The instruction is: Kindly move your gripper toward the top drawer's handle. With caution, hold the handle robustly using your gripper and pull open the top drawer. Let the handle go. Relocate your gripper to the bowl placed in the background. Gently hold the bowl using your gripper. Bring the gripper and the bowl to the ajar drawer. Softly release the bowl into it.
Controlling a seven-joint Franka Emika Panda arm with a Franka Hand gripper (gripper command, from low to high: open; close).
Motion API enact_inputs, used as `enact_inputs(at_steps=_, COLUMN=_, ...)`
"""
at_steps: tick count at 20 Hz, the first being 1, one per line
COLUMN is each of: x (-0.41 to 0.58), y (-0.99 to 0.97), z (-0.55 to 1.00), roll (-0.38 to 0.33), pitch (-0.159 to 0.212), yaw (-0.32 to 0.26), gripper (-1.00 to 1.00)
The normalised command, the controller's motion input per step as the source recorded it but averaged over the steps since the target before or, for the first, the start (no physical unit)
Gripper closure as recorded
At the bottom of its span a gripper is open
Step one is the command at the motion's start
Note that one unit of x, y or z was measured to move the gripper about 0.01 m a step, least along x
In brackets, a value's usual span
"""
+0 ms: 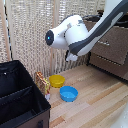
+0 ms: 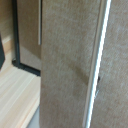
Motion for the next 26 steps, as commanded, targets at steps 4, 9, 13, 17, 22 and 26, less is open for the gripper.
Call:
enact_inputs(at_steps=4, x=0.057, y=0.12, z=0.04, roll=0.348, pitch=0.023, yaw=-0.237, gripper=-1.00)
enact_inputs(at_steps=9, x=0.142, y=0.13, z=0.00, roll=0.373, pitch=0.053, yaw=-0.212, gripper=-1.00)
enact_inputs(at_steps=13, x=0.164, y=0.13, z=0.00, roll=0.375, pitch=0.061, yaw=-0.208, gripper=-1.00)
enact_inputs(at_steps=17, x=0.171, y=0.12, z=0.00, roll=0.375, pitch=0.057, yaw=-0.211, gripper=-1.00)
enact_inputs(at_steps=22, x=0.153, y=0.12, z=0.00, roll=0.365, pitch=0.045, yaw=-0.227, gripper=-1.00)
enact_inputs(at_steps=26, x=0.036, y=0.06, z=0.09, roll=0.263, pitch=0.016, yaw=-0.289, gripper=-1.00)
